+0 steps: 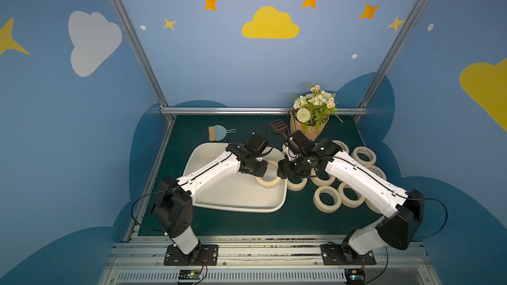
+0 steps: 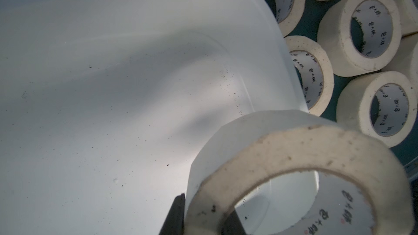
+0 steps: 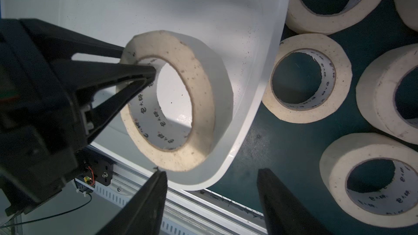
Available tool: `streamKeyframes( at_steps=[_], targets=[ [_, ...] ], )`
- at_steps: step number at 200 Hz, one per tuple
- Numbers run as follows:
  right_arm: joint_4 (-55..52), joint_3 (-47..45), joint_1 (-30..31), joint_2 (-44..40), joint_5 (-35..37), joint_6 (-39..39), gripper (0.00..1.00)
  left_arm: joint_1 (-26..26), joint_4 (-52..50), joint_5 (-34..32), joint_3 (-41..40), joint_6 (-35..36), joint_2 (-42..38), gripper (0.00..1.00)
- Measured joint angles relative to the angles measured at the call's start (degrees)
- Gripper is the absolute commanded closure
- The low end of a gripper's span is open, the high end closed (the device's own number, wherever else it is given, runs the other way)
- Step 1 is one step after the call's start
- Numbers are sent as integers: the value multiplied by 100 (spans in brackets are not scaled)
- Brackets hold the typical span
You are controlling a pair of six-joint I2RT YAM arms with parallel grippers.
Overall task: Take out the art tape in the storage box
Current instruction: Pick up the art tape from the storage box.
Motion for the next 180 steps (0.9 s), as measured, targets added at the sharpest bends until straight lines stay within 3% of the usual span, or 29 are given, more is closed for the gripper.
streamKeyframes(
  at_steps=[28, 54, 69, 86, 105, 117, 127, 149, 160, 180],
  targets=[
    [131, -2, -35, 133, -52, 33, 42, -127, 2, 44, 107, -50, 4, 96],
    [125, -39, -118, 199, -4, 61, 82, -181, -52, -4, 153, -92, 4, 96],
    [160, -57, -195, 214, 24, 186, 100, -205, -44, -50, 153, -160, 2, 88],
    [149, -85, -208, 216, 57, 199, 100, -236, 11, -59, 125, -199, 0, 73],
    [109, -149, -260, 214, 96, 175, 100, -232, 247, 144, -120, -225, -131, 65],
    [94, -195, -313, 216, 85, 146, 100, -238, 439, 339, -323, -227, -299, 49],
    [96, -216, -352, 214, 83, 114, 100, -254, 612, 487, -476, -162, -468, 30],
    [118, -229, -459, 214, 81, 94, 100, -284, 881, 796, -682, -133, -835, 11],
    [125, -229, -522, 214, 79, 81, 100, -297, 1021, 883, -754, -96, -1025, 4],
    [90, -229, -632, 190, 83, 39, 100, -297, 1152, 868, -857, -37, -1340, 0]
  ],
)
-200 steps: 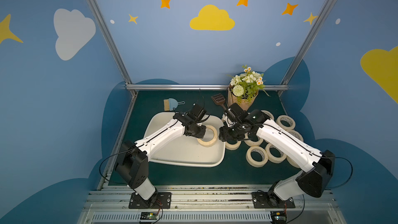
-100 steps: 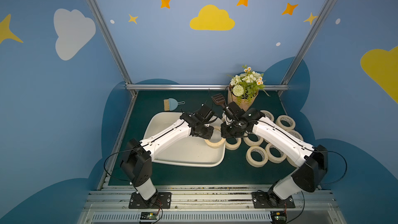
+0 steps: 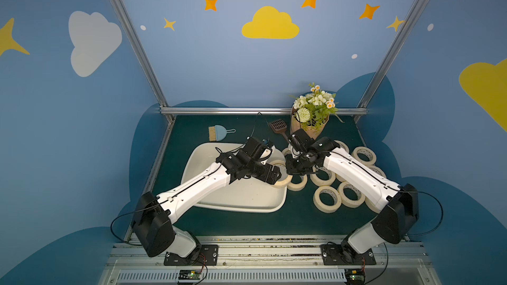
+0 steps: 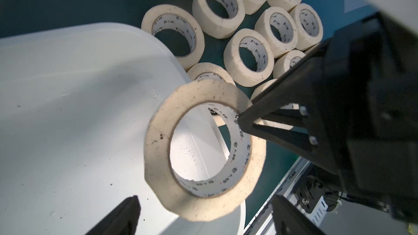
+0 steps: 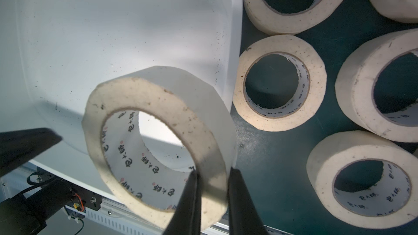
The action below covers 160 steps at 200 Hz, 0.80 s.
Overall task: Take out the art tape in the storage box
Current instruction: Pick up the art tape from the storage box, then place the art tape at the center of the board.
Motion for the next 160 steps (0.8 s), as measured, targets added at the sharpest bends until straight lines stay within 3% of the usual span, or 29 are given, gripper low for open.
streamKeyframes(
  at_steps=[37, 96, 130, 160],
  targets=[
    [-286, -459, -177, -743, 109, -70, 100, 166, 76, -417, -367, 133, -708, 0],
    [-905, -2400, -372, -2614, 533, 125, 100, 1283, 118, -697, -1235, 203, -1427, 0],
    [-817, -2981, -382, -2629, 503, 249, 100, 1720, 177, -702, -1687, 203, -1694, 0],
    [-581, -3003, -396, -1950, 319, 267, 100, 1853, 227, -699, -1786, 201, -1856, 0]
  ],
)
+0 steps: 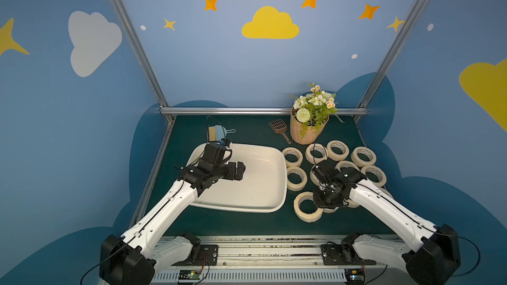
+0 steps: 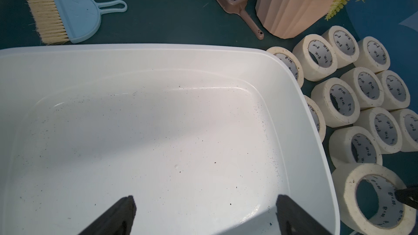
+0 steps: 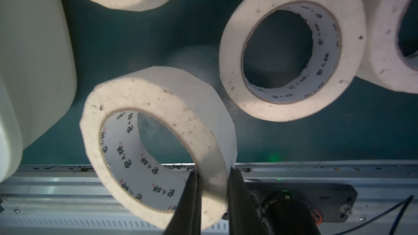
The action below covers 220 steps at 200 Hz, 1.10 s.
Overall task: Take out the art tape in the storage box
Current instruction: Place the art tape at the center of the board, then reset both arms
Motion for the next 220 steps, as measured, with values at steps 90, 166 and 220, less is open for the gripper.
streamKeyframes(
  at_steps=[90, 166, 220],
  targets=[
    [1305, -140, -184, 1167, -452, -175, 70, 365, 590, 50, -581, 66, -35, 0],
    [1338, -179, -190, 750, -278, -289, 2, 726, 1113, 157, -811, 402, 76, 0],
    [1246, -192, -1036, -601, 402, -787, 1, 1211, 2243, 238, -1279, 769, 579, 0]
  ],
)
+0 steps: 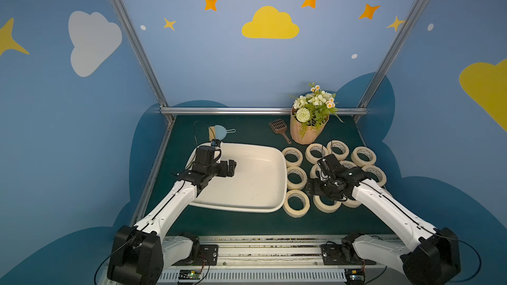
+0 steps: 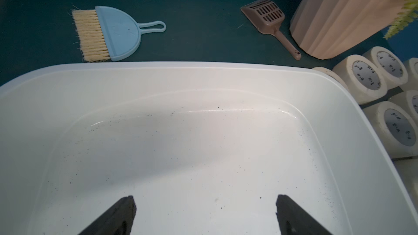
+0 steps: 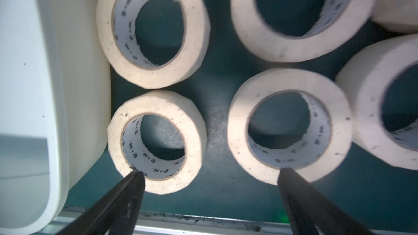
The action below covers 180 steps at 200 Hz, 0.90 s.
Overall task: Take out the art tape in the storage box
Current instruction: Reset both arms
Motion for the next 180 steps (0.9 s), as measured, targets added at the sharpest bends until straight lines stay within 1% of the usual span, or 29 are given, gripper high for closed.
streamKeyframes(
  at_steps=[22, 37, 54, 74, 100, 120, 141, 180],
  targets=[
    [446, -251, -817, -238, 74, -160, 2, 302, 439, -26, -214, 101, 490, 0],
    [896, -546, -1126, -387, 363, -190, 2, 529, 457, -15, -155, 136, 787, 0],
    [1613, -922, -1169, -481, 767, -452, 2, 734, 581, -81, -116, 225, 916, 0],
    [2761, -1497, -1222, -396, 1311, -754, 2, 841, 837, -116, -118, 363, 929, 0],
    [3917, -1963, -1530, 227, 1679, -1005, 2, 968, 1609, -111, -326, 505, 1088, 0],
    [4489, -2009, -1681, 678, 1735, -1259, 2, 1043, 2243, -107, -688, 566, 1362, 0],
    [5101, -2011, -1700, 885, 1703, -1596, 2, 1088, 2391, -48, -820, 643, 1554, 0],
    [6610, -2109, -1711, 1134, 1534, -2186, 2, 1117, 2780, 131, -835, 750, 1502, 0]
  ],
)
